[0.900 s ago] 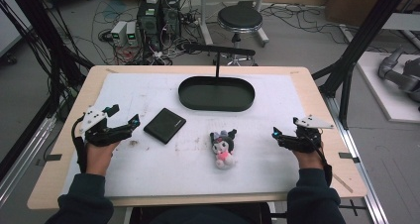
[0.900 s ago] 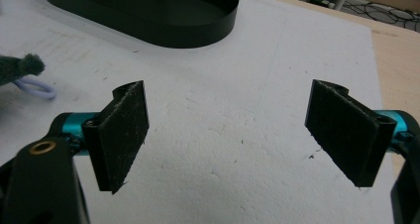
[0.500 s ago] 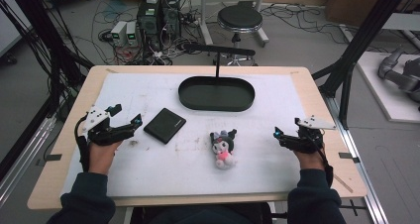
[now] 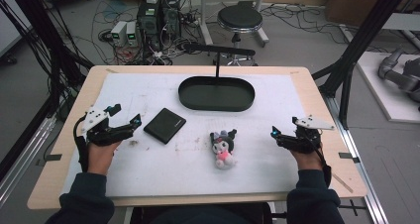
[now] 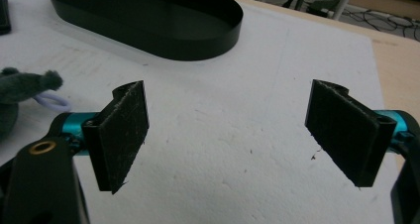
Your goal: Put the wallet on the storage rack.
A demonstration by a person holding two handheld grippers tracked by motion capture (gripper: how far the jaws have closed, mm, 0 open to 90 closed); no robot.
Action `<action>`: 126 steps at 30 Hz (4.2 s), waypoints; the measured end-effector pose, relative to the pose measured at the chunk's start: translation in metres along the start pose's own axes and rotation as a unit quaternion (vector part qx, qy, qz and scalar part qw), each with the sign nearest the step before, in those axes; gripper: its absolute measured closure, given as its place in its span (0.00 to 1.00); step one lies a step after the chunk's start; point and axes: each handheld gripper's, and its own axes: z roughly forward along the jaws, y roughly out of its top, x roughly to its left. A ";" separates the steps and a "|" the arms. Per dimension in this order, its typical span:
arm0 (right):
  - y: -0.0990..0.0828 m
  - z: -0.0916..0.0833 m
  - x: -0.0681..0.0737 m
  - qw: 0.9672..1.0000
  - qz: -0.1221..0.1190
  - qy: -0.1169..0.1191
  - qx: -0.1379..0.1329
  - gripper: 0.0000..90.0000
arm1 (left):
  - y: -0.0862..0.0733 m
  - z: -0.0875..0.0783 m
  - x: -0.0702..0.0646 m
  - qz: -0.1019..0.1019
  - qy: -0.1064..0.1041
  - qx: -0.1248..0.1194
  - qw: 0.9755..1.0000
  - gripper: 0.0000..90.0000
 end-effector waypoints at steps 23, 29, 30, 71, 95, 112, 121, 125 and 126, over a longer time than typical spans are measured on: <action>0.023 0.020 0.073 0.993 -0.033 0.113 -0.006 0.27 | -0.004 -0.002 -0.003 0.001 -0.002 0.008 1.000 0.20; 0.024 0.027 0.095 0.990 -0.044 0.136 0.003 0.27 | -0.004 -0.002 -0.003 0.003 -0.001 0.010 1.000 0.20; 0.023 0.028 0.100 0.989 -0.049 0.139 0.007 0.26 | -0.004 -0.002 -0.003 0.003 0.000 0.010 1.000 0.20; 0.018 0.050 0.136 0.975 -0.136 0.163 0.069 0.25 | -0.009 0.023 -0.022 -0.012 -0.022 0.079 0.997 0.24; 0.026 0.036 0.115 0.984 -0.095 0.152 0.023 0.24 | -0.037 0.068 -0.014 -0.061 -0.033 0.234 0.970 0.64; 0.026 0.035 0.109 0.986 -0.085 0.139 0.022 0.24 | -0.001 0.047 -0.019 -0.044 -0.081 0.114 0.989 0.96; 0.028 0.030 0.098 0.989 -0.075 0.129 0.011 0.24 | 0.042 0.054 -0.025 -0.003 -0.094 0.091 0.991 0.96; 0.029 0.026 0.092 0.990 -0.066 0.124 0.003 0.24 | 0.064 0.064 -0.031 0.015 -0.096 0.094 0.991 0.96; 0.029 0.026 0.092 0.990 -0.066 0.124 0.003 0.24 | 0.069 0.067 -0.032 0.018 -0.097 0.095 0.991 0.96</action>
